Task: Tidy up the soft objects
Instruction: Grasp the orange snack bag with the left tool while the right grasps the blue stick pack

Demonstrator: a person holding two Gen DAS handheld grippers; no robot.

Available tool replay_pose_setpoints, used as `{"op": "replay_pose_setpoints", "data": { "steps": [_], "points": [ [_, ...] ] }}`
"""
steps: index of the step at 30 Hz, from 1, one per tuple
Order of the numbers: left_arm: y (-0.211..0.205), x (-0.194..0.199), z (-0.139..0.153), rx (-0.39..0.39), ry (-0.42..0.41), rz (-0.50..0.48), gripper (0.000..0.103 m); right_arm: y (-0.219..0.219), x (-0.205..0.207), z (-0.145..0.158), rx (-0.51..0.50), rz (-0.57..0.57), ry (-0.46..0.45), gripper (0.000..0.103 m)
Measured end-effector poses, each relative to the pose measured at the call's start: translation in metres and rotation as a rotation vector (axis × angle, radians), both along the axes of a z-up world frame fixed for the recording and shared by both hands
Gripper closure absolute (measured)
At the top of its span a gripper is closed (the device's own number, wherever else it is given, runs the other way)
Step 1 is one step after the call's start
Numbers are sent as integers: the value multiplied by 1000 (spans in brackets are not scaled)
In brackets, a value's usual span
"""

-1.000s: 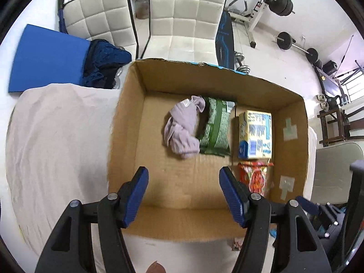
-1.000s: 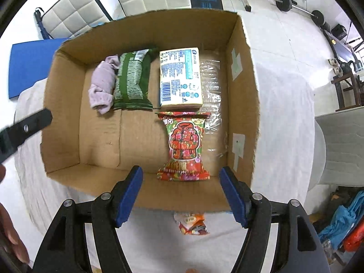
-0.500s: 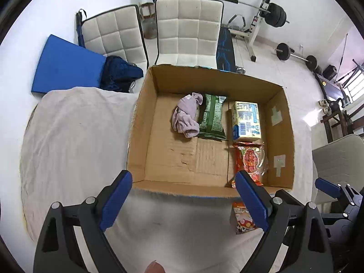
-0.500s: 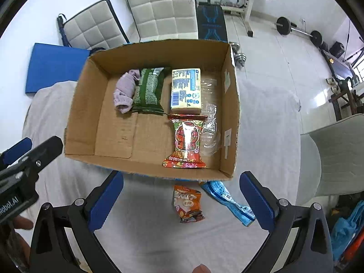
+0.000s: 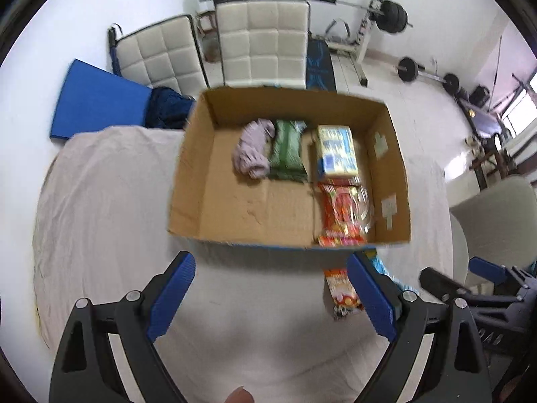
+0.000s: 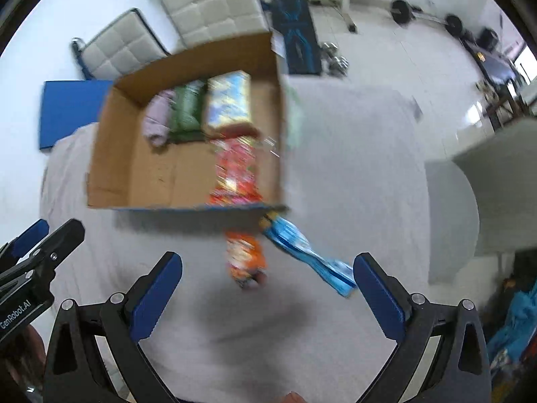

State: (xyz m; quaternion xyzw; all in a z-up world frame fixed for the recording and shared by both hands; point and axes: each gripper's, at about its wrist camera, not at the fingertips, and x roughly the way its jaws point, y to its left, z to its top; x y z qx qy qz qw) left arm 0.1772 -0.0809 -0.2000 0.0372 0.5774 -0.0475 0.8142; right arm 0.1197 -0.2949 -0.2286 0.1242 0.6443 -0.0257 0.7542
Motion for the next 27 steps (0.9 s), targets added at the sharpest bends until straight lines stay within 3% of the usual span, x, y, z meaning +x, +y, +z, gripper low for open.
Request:
{"op": "replay_pose_setpoints", "data": {
  "steps": [5,11,19,21,23,27],
  "points": [
    [-34,-6,-56,5,150,-63,10,-40,-19,-40,-9,-52,89,0],
    [-68,-3,-140,-90,408,-66,10,-73,-34,-75,2,-99,146,0],
    [-99,5,-214,-101,546,-41,11,-72,-30,-107,6,-57,168,0],
    [-104,5,-218,-80,517,-58,25,-66,-25,-113,-2,-19,170,0],
    [-103,3,-219,-52,504,-68,49,-58,-17,-120,-16,24,174,0],
    [-85,-3,-215,-18,492,-54,55,-36,0,-145,-52,132,193,1]
  ]
}}
